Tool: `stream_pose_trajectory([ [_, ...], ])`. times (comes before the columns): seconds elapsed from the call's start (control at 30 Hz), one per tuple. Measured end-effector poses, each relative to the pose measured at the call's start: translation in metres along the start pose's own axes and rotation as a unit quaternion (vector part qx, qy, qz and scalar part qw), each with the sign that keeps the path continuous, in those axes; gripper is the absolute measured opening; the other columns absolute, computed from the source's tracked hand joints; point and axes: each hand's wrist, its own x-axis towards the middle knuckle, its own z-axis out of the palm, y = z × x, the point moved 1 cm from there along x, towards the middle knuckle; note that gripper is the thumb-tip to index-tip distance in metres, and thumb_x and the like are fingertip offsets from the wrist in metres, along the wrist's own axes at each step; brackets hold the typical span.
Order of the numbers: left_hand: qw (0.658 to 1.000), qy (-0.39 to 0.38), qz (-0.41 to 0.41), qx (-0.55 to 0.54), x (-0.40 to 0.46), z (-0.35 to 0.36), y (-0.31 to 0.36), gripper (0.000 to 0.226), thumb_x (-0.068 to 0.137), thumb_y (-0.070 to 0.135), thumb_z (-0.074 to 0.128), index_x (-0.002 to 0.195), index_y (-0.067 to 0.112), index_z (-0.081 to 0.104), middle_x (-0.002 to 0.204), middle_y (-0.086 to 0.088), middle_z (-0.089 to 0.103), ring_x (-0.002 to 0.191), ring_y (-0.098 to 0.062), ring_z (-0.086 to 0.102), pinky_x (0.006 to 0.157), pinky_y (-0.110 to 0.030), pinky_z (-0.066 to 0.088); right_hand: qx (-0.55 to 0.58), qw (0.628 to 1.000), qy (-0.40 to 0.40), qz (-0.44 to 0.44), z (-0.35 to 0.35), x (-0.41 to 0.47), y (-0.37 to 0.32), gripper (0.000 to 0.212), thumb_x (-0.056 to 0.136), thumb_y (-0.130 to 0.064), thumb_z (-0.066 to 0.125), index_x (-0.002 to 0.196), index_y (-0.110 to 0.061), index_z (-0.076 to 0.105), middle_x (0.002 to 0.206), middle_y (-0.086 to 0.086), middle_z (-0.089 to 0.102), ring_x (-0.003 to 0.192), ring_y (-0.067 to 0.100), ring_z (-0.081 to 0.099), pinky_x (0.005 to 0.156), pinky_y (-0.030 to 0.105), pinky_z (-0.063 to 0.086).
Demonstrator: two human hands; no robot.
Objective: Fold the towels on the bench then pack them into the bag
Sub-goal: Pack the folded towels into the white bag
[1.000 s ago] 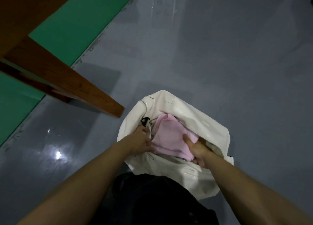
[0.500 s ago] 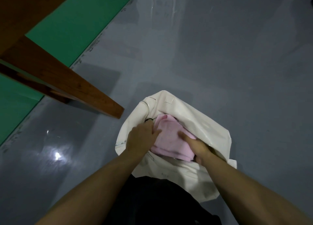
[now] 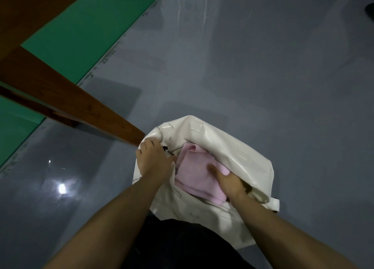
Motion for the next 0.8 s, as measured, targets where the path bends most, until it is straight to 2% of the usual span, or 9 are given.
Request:
stream_pose_trajectory([
  [0.07,1.0,0.01,-0.01,0.001,-0.002,0.007,0.005,0.075,0.081,0.065,0.068,0.132,0.013,0.048,0.13,-0.008,0.056,0.12,-0.027,0.053,0.1,-0.041,0.042,-0.051,0.999,0.003,-0.018,0.003,0.003,0.001,0.075,0.09,-0.074,0.051,0.139,-0.018,0.054,0.127,0.006,0.068,0.116,0.023,0.065,0.097,0.025,0.048],
  [0.17,1.0,-0.013,0.008,0.009,-0.005,0.016,0.006,0.074,0.081,0.068,0.066,0.13,0.015,0.048,0.128,-0.008,0.056,0.118,-0.027,0.054,0.098,-0.043,0.043,-0.038,0.999,-0.032,0.004,0.012,-0.009,-0.002,0.112,0.07,-0.088,0.057,0.151,-0.012,0.04,0.142,0.01,0.057,0.13,0.028,0.053,0.112,0.033,0.039],
  [0.23,0.999,-0.04,0.02,0.024,-0.004,0.02,0.004,0.067,0.088,0.064,0.061,0.134,0.016,0.049,0.132,-0.007,0.053,0.123,-0.027,0.051,0.103,-0.042,0.041,-0.038,0.999,-0.002,-0.007,0.015,-0.017,0.001,0.111,0.075,-0.077,0.066,0.156,-0.01,0.028,0.151,0.012,0.047,0.139,0.029,0.043,0.119,0.036,0.031],
  [0.33,0.996,-0.062,0.045,0.049,0.0,0.023,0.003,0.044,0.096,0.048,0.054,0.129,0.019,0.056,0.13,-0.006,0.052,0.123,-0.026,0.048,0.103,-0.04,0.038,-0.032,0.999,0.029,-0.02,0.019,-0.027,0.002,0.112,0.075,-0.068,0.074,0.156,-0.012,0.021,0.154,0.011,0.04,0.141,0.027,0.039,0.119,0.036,0.03],
  [0.47,0.99,-0.086,0.099,0.056,-0.002,0.016,0.004,0.046,0.096,0.051,0.045,0.124,0.015,0.054,0.124,-0.009,0.052,0.113,-0.027,0.05,0.094,-0.039,0.042,-0.017,0.999,0.031,-0.021,0.024,-0.026,0.002,0.113,0.07,-0.07,0.077,0.154,-0.021,0.02,0.152,0.008,0.041,0.138,0.028,0.041,0.116,0.042,0.036],
  [0.57,0.987,-0.101,0.125,-0.002,-0.001,0.012,0.0,0.04,0.101,0.033,0.044,0.132,0.008,0.047,0.126,-0.012,0.058,0.112,-0.027,0.055,0.094,-0.038,0.046,-0.03,0.998,0.027,-0.042,0.023,-0.018,0.001,0.113,0.065,-0.075,0.077,0.152,-0.029,0.022,0.15,0.006,0.045,0.138,0.029,0.042,0.115,0.045,0.038],
  [0.63,0.981,-0.124,0.133,-0.06,0.001,0.011,-0.003,0.035,0.101,0.022,0.046,0.134,0.011,0.041,0.121,-0.01,0.061,0.106,-0.027,0.059,0.09,-0.042,0.052,-0.019,0.998,0.03,-0.042,0.025,-0.015,0.002,0.114,0.062,-0.075,0.078,0.151,-0.031,0.024,0.148,0.006,0.045,0.138,0.03,0.042,0.115,0.046,0.038],
  [0.73,0.967,-0.127,0.17,-0.138,0.006,0.004,-0.006,0.034,0.097,0.019,0.05,0.126,0.022,0.034,0.097,-0.007,0.057,0.082,-0.027,0.056,0.074,-0.046,0.051,0.011,0.999,0.037,-0.028,0.027,-0.018,0.0,0.114,0.064,-0.067,0.083,0.152,-0.03,0.022,0.148,0.01,0.04,0.138,0.032,0.039,0.115,0.049,0.037],
  [0.8,0.959,-0.16,0.2,-0.124,0.009,-0.001,-0.008,0.037,0.096,0.021,0.051,0.13,0.025,0.04,0.099,-0.007,0.049,0.085,-0.027,0.051,0.076,-0.039,0.045,0.001,0.999,0.038,-0.024,0.026,-0.02,-0.002,0.111,0.067,-0.068,0.08,0.153,-0.032,0.021,0.147,0.01,0.039,0.137,0.031,0.038,0.115,0.048,0.035],
])
